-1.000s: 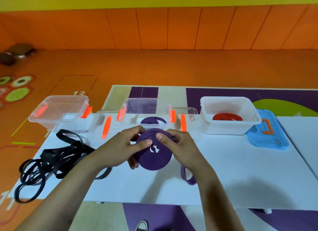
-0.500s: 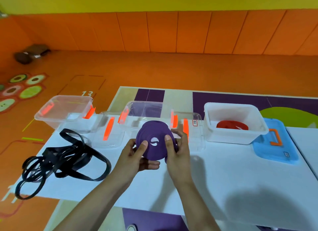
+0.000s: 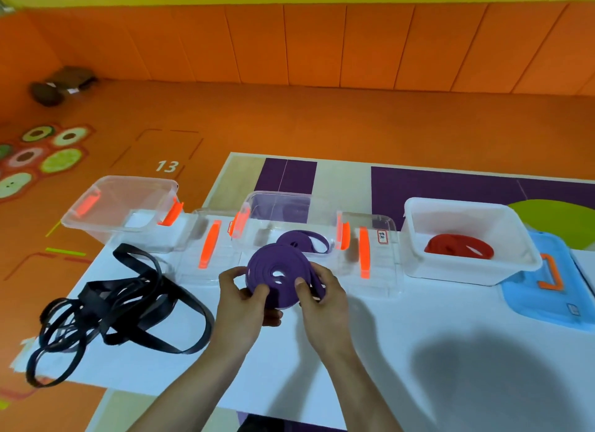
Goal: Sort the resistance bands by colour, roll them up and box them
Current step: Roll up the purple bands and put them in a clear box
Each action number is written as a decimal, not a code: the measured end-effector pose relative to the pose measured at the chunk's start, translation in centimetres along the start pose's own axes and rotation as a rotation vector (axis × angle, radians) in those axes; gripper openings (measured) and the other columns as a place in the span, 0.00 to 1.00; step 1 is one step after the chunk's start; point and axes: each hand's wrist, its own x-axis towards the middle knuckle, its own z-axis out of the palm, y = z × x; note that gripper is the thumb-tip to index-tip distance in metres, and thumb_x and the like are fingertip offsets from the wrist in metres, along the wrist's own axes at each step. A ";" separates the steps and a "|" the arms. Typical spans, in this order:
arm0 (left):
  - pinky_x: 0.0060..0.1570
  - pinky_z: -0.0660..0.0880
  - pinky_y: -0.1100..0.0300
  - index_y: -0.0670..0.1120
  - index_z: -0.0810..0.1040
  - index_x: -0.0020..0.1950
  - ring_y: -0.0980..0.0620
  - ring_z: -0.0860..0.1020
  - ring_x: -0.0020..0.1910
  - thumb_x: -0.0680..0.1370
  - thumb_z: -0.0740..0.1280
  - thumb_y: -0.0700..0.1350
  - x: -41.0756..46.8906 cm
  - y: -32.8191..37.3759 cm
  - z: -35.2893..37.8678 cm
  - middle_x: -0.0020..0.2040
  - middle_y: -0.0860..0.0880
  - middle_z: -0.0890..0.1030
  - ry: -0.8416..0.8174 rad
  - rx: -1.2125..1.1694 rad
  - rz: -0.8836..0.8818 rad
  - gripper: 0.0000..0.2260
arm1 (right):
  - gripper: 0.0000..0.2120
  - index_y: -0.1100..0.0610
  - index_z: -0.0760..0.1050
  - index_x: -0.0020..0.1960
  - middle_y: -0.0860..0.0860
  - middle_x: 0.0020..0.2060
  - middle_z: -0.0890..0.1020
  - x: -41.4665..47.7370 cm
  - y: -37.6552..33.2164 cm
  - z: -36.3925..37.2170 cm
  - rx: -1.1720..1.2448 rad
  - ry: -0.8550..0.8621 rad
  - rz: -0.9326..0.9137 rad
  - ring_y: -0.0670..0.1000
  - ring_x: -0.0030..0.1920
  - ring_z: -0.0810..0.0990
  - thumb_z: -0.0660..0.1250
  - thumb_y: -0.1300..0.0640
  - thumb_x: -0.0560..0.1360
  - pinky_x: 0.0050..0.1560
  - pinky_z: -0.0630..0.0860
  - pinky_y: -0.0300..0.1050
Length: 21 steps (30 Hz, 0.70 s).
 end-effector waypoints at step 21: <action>0.36 0.76 0.52 0.37 0.76 0.42 0.47 0.73 0.33 0.78 0.63 0.39 27.4 0.5 5.8 0.36 0.42 0.77 -0.363 0.607 -0.116 0.07 | 0.39 0.47 0.73 0.64 0.50 0.56 0.81 25.5 5.8 5.4 -0.594 -0.117 0.422 0.58 0.56 0.79 0.57 0.35 0.56 0.61 0.77 0.59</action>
